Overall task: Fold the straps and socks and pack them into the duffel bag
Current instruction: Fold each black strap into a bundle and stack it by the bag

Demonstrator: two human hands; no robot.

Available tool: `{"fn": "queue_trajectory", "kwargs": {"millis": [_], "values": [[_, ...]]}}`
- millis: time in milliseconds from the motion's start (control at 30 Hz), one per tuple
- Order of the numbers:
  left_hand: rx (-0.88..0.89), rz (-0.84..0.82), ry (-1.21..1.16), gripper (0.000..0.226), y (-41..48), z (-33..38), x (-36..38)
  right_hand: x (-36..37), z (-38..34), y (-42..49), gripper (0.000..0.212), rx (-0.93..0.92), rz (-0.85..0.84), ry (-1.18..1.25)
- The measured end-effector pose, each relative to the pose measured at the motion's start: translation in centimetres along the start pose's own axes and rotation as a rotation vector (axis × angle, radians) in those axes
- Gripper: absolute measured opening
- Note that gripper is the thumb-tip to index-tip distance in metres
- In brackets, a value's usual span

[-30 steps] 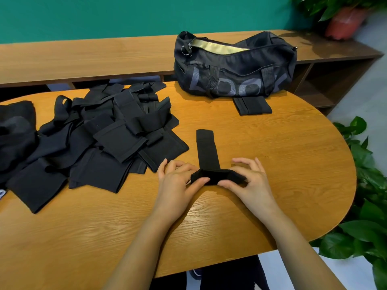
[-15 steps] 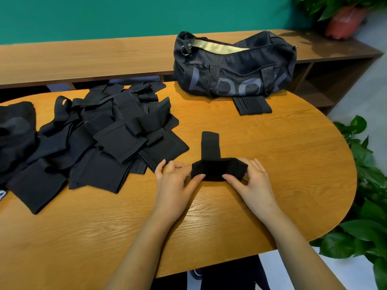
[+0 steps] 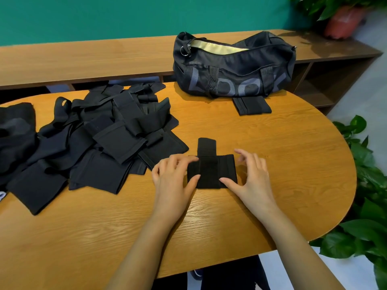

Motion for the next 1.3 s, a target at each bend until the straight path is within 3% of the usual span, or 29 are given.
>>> {"fn": "queue_trajectory", "kwargs": {"millis": [67, 133, 200, 300, 633, 833, 1100, 1300], "values": [[0.047, -0.032, 0.008, 0.022, -0.09, 0.12, 0.09, 0.03, -0.20, 0.01, 0.051, -0.100, -0.040, -0.049], [0.052, -0.085, 0.009, 0.027, -0.16, 0.11, 0.17, 0.20, -0.30, -0.08, 0.031, -0.177, -0.104, -0.069], [0.058, -0.118, 0.023, 0.042, -0.16, 0.01, 0.23, 0.35, -0.28, -0.13, 0.026, -0.164, -0.143, -0.058], [0.097, -0.150, 0.048, 0.058, -0.26, -0.12, 0.37, 0.39, -0.19, -0.03, 0.034, -0.122, -0.139, -0.055], [0.067, -0.118, -0.045, 0.051, -0.13, 0.03, 0.18, 0.47, -0.03, -0.09, 0.055, -0.148, -0.174, -0.041], [0.088, -0.115, -0.087, 0.057, -0.23, 0.07, 0.23, 0.56, 0.34, -0.09, 0.038, -0.146, -0.104, 0.008], [0.146, -0.133, -0.029, 0.038, -0.25, -0.16, 0.56, 0.66, 0.46, -0.12, 0.037, -0.149, -0.083, 0.048], [0.104, -0.118, -0.088, 0.043, -0.08, -0.31, 0.57, 0.50, 0.38, -0.19, 0.038, -0.157, -0.073, 0.089]]}}
Point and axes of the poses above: each hand's wrist, its own y-axis towards the middle knuckle, its own x-axis out of the palm, z = x × y, the point moved 2 cm from there along y, towards the middle knuckle, and after that the axes turned 11 degrees about -x, right-handed, at the moved point
